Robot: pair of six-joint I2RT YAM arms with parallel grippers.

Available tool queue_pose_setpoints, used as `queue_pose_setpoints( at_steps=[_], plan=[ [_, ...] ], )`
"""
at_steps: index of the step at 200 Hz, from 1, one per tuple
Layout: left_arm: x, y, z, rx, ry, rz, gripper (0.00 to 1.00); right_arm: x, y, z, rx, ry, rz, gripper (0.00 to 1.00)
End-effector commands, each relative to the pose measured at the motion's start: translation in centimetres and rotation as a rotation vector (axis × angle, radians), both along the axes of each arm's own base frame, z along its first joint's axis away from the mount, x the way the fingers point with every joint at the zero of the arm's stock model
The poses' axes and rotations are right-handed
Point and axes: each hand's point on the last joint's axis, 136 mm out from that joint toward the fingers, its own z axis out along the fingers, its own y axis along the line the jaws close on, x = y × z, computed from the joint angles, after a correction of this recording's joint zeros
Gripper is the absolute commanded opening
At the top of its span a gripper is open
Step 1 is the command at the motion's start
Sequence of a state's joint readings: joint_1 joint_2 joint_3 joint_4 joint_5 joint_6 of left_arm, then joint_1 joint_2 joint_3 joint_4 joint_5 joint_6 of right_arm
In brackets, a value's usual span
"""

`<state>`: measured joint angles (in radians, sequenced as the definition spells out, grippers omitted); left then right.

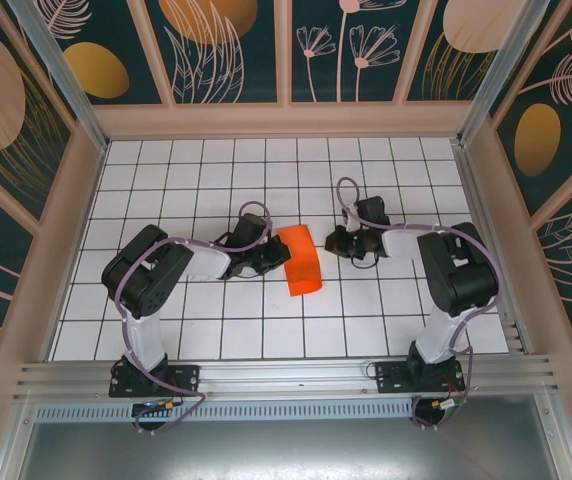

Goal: Fold a paper plane with a square sheet of paper (pick it up from the middle)
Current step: Fold the square sheet of paper in half at the center of the table.

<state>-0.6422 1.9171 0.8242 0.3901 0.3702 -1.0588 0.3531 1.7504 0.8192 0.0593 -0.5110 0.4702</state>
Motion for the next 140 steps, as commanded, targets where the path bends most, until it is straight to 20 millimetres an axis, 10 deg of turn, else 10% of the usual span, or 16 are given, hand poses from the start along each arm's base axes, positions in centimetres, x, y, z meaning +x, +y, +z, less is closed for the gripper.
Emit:
queue_pose_setpoints(
  at_steps=[1,72,140],
  plan=[
    [-7.7,7.0,-10.4,0.353,0.316,-0.003,0.00,0.0,2.5,3.5,0.047,-0.083,0.045,0.00],
    [-7.9,7.3,-10.4,0.365,0.315,-0.013,0.00,0.2,6.3,0.9,0.115,-0.015,0.120,0.00],
    [-8.7,7.8,-11.1,0.387,0.338,-0.026,0.00,2.0,0.2,-1.9,0.059,0.046,-0.092,0.00]
  ],
)
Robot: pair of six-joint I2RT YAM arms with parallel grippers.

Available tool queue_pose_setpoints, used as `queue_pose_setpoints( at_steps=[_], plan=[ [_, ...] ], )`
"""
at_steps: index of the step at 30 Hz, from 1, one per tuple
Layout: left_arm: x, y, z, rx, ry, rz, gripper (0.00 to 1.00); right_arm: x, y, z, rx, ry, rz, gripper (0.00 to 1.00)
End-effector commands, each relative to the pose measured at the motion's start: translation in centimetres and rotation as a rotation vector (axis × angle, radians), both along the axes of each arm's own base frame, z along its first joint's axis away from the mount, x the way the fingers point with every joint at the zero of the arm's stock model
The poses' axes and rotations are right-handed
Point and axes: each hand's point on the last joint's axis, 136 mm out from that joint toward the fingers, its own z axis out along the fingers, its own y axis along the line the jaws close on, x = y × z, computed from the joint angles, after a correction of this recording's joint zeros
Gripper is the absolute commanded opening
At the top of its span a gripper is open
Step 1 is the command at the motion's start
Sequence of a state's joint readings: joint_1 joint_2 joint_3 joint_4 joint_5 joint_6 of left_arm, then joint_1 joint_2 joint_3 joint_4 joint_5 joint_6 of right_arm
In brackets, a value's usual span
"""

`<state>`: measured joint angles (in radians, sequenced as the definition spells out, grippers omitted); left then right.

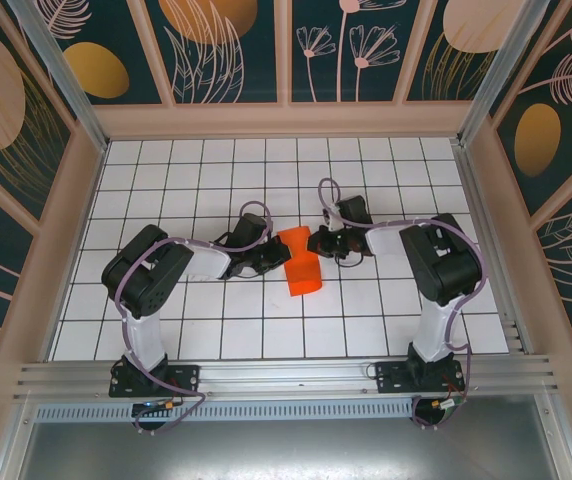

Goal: Fold a paper plane with a square sheet of paper (pick it up from the middle)
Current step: Fold the square sheet of paper in half at the center of the table.

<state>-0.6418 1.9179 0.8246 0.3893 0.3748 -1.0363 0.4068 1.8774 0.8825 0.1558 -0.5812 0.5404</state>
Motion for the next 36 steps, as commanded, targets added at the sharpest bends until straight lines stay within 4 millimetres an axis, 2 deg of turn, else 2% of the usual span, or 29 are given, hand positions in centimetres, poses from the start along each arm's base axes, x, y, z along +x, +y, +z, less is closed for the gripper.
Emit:
queue_pose_setpoints(
  at_steps=[1,3,5,9,11,15,21,25,30,34,36],
  plan=[
    [-8.7,7.8,-11.1,0.385,0.348,-0.006,0.00,1.4,-3.6,-0.8,-0.029,0.015,-0.142,0.00],
    [-8.7,7.8,-11.1,0.384,0.345,-0.008,0.00,1.7,-4.4,-0.1,-0.035,0.000,-0.173,0.00],
    [-8.6,7.7,-11.0,0.381,0.339,-0.011,0.00,2.1,-4.2,1.3,-0.024,-0.037,-0.172,0.00],
    [-8.3,7.5,-10.9,0.377,0.332,-0.018,0.00,1.9,-1.5,4.5,0.050,-0.125,-0.098,0.00],
    [-8.3,7.4,-11.0,0.375,0.332,-0.021,0.00,1.5,0.2,5.3,0.071,-0.147,-0.053,0.00],
    [-8.3,7.4,-11.0,0.376,0.331,-0.022,0.00,1.1,2.6,4.2,0.073,-0.117,-0.001,0.00],
    [-8.5,7.6,-11.1,0.378,0.337,-0.021,0.00,2.3,3.6,2.0,0.031,-0.085,-0.002,0.00],
    [-8.7,7.7,-11.2,0.382,0.342,-0.020,0.00,3.5,2.4,0.3,-0.033,-0.073,-0.044,0.00],
    [-9.0,7.9,-11.3,0.381,0.349,-0.017,0.00,5.0,-1.2,-1.1,-0.087,-0.072,-0.148,0.00],
    [-9.1,7.9,-11.4,0.380,0.350,-0.018,0.00,6.1,-3.2,-1.6,-0.140,-0.078,-0.203,0.00],
    [-9.1,7.9,-11.3,0.379,0.349,-0.020,0.00,6.7,-3.3,-0.8,-0.146,-0.097,-0.209,0.00]
  ],
)
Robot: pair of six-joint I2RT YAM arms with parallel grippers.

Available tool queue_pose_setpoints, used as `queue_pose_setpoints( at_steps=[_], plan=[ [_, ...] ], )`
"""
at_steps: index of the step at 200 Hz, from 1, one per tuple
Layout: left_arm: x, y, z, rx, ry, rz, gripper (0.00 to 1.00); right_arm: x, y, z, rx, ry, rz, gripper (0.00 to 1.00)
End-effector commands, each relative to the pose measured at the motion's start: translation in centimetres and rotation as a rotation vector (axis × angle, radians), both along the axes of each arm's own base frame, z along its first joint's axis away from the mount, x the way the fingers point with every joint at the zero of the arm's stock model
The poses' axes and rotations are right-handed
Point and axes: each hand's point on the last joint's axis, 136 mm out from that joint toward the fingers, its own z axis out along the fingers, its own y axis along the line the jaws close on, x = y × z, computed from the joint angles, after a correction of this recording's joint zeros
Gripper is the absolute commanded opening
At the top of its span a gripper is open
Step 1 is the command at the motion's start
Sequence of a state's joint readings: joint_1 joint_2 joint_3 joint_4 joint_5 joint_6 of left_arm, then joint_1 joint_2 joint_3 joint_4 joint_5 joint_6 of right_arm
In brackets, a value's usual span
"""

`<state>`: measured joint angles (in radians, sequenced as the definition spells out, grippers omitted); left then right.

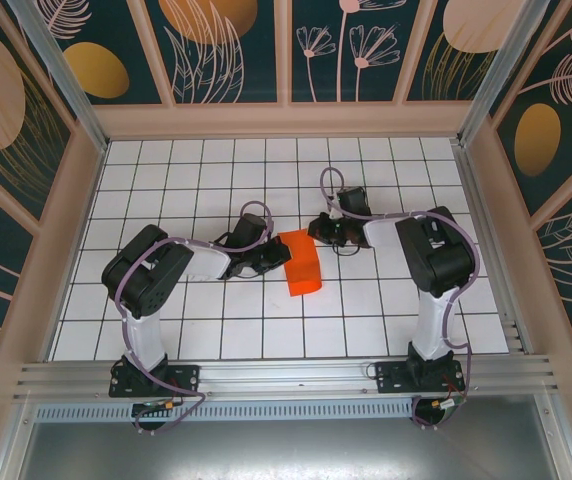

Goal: Fold a paper plane with a square sheet of paper (pick it up from the middle)
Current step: Fold the square sheet of paper in half at the center of the table.

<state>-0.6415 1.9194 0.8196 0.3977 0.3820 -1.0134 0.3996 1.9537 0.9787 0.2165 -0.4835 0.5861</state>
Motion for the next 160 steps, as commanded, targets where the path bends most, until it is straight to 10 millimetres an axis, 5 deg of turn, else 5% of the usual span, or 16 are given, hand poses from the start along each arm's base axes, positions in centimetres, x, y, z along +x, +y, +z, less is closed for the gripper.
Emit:
queue_pose_setpoints(
  at_steps=[1,38,64,96,125,160],
  plan=[
    [-9.0,7.9,-11.3,0.382,0.359,0.001,0.00,2.3,-3.3,-0.4,-0.115,-0.033,-0.113,0.00],
    [-8.8,7.8,-11.3,0.383,0.353,-0.005,0.00,0.9,-0.4,3.5,-0.005,-0.107,-0.013,0.00],
    [-8.7,7.7,-11.3,0.383,0.350,-0.008,0.00,-1.0,1.8,2.9,0.032,-0.082,0.054,0.00],
    [-8.7,7.8,-11.4,0.385,0.353,-0.009,0.00,-0.8,2.8,1.2,0.036,-0.033,0.065,0.00],
    [-9.0,8.0,-11.5,0.389,0.357,-0.007,0.00,0.3,1.8,-0.7,-0.008,0.009,0.011,0.00],
    [-9.0,8.0,-11.4,0.390,0.355,-0.009,0.00,2.3,-2.6,-1.8,-0.075,0.038,-0.128,0.00]
  ],
)
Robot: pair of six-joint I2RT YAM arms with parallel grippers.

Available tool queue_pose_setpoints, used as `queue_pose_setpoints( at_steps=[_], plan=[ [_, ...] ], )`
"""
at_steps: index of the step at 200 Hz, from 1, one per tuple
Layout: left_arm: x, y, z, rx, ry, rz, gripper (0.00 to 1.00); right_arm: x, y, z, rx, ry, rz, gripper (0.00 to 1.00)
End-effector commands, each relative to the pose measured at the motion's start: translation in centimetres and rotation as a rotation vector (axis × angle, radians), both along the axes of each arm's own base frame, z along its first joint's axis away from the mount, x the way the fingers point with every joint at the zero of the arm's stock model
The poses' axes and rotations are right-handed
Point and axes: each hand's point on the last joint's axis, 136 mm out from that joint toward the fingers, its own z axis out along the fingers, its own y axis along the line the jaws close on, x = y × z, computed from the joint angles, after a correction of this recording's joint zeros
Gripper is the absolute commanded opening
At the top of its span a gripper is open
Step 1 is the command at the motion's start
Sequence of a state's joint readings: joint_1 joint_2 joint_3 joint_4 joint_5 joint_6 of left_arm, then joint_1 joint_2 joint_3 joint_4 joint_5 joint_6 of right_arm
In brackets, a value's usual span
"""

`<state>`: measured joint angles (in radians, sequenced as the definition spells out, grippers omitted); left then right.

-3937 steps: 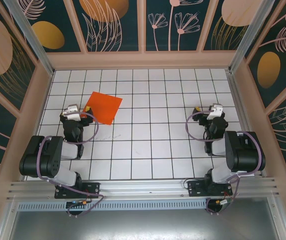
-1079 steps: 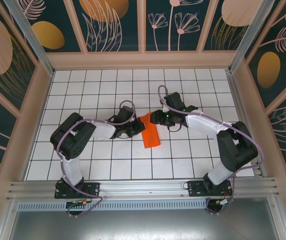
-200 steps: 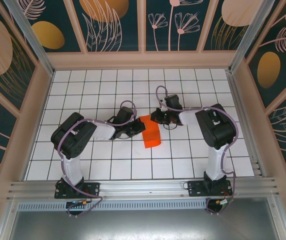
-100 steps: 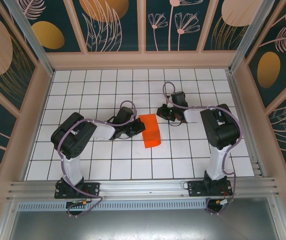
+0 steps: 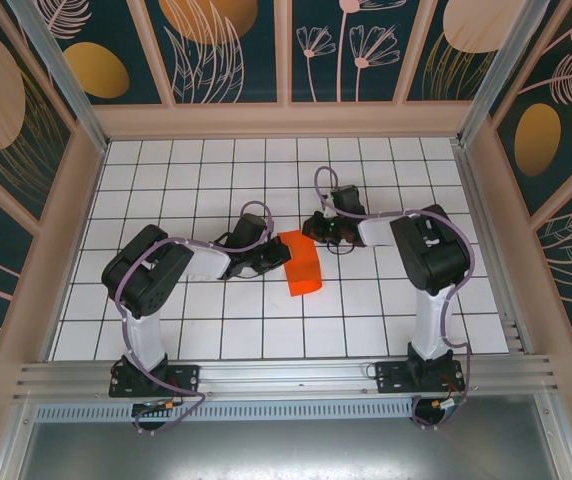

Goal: Fold a paper plane with a square sheet of paper (pick it up from the middle)
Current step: Fold the square sheet of paper in half at the center of the table.

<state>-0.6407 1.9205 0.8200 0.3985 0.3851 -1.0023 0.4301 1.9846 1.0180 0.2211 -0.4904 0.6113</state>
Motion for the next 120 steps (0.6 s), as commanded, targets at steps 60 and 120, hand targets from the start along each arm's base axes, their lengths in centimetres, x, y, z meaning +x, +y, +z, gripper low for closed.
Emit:
queue_pose_setpoints(
  at_steps=[60,120],
  plan=[
    [-8.5,7.8,-11.2,0.395,0.338,-0.013,0.00,-0.8,-4.3,4.8,-0.060,-0.104,-0.039,0.00],
    [-7.8,7.5,-10.8,0.406,0.309,-0.034,0.00,-7.4,-0.5,2.2,-0.026,0.009,0.143,0.00]
  ],
)
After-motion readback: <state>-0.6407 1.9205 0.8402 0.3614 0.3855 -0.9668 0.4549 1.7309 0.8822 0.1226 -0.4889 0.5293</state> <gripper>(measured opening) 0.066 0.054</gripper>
